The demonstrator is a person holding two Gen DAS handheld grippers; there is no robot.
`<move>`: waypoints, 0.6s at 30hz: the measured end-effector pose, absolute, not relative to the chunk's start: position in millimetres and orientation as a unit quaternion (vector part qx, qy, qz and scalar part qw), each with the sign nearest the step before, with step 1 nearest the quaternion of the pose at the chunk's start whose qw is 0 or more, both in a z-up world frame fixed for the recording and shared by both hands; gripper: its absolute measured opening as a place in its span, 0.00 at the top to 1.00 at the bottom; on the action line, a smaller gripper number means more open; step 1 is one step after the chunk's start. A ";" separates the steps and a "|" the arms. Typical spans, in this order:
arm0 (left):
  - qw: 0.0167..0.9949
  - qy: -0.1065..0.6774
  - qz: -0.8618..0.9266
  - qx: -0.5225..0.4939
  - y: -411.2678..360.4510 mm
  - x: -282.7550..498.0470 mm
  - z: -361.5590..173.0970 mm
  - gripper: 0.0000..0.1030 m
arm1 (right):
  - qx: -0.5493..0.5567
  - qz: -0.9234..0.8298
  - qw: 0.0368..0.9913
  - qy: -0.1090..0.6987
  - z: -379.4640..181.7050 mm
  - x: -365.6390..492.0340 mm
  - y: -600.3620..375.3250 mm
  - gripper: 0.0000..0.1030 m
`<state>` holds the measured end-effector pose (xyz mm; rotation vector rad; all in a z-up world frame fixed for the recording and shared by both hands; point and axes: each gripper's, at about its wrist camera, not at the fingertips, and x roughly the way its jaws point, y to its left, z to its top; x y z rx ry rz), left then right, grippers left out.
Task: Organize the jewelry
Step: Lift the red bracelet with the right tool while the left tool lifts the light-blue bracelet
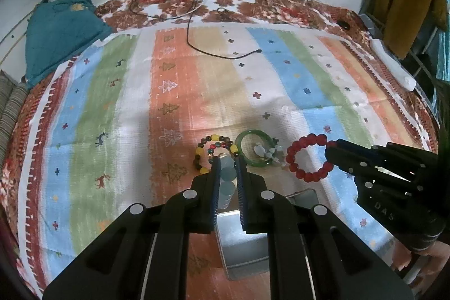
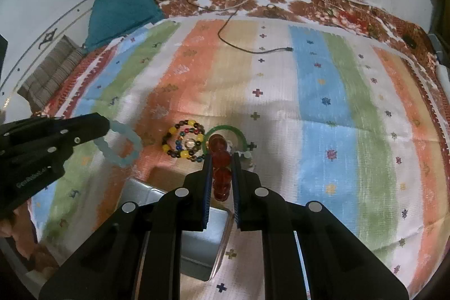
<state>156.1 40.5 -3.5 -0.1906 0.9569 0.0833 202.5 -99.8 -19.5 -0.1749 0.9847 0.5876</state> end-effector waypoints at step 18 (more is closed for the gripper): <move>0.894 0.437 0.020 -0.099 24.5 123.6 10.6 0.89 | -0.093 0.298 0.847 0.429 5.1 162.4 -103.8 0.87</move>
